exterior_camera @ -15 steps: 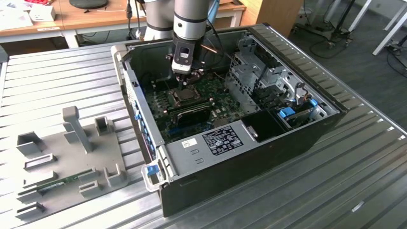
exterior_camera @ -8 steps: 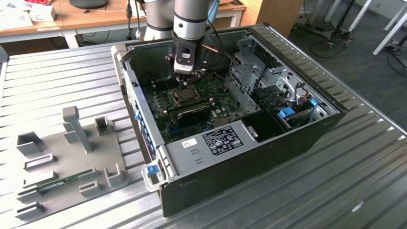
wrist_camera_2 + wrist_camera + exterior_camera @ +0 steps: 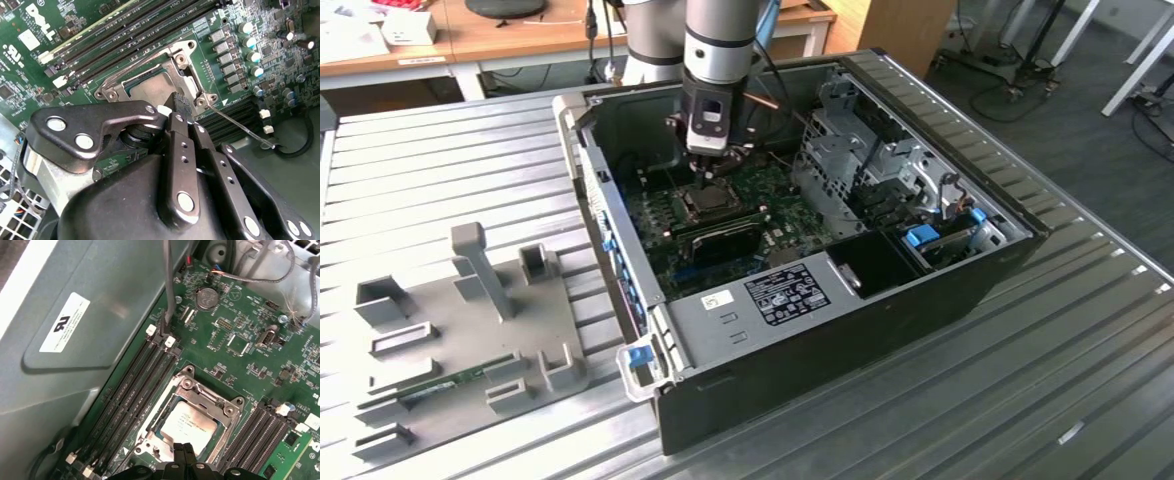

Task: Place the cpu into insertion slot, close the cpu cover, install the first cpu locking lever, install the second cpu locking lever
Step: 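Close the cpu cover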

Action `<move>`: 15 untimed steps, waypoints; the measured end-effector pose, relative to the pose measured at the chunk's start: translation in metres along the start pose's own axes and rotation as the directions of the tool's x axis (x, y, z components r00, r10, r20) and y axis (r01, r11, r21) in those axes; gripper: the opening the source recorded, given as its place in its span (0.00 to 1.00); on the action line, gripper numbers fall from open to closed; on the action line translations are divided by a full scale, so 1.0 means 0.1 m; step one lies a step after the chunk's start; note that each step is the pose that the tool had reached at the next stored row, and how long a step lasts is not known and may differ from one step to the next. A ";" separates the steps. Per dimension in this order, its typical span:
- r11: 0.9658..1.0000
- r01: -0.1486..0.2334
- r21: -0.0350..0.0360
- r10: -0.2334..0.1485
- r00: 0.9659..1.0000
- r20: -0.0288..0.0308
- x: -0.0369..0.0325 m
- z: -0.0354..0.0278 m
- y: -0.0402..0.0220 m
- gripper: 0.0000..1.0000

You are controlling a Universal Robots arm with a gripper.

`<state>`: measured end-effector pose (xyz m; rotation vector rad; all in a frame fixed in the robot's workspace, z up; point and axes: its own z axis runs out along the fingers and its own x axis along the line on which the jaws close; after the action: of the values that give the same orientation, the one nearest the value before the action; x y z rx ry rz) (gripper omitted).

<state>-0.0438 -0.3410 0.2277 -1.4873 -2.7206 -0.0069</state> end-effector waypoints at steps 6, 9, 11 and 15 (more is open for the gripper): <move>0.998 0.056 0.002 -0.056 0.998 0.001 0.000 0.001 -0.001 0.10; 0.998 0.057 0.002 -0.057 0.998 0.001 0.000 0.001 0.000 0.10; 0.998 0.067 0.003 -0.067 0.998 0.001 0.000 0.002 0.000 0.10; 0.996 0.090 0.003 -0.090 0.996 0.001 0.000 0.001 0.000 0.10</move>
<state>-0.0438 -0.3410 0.2275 -1.3637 -2.7846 -0.0042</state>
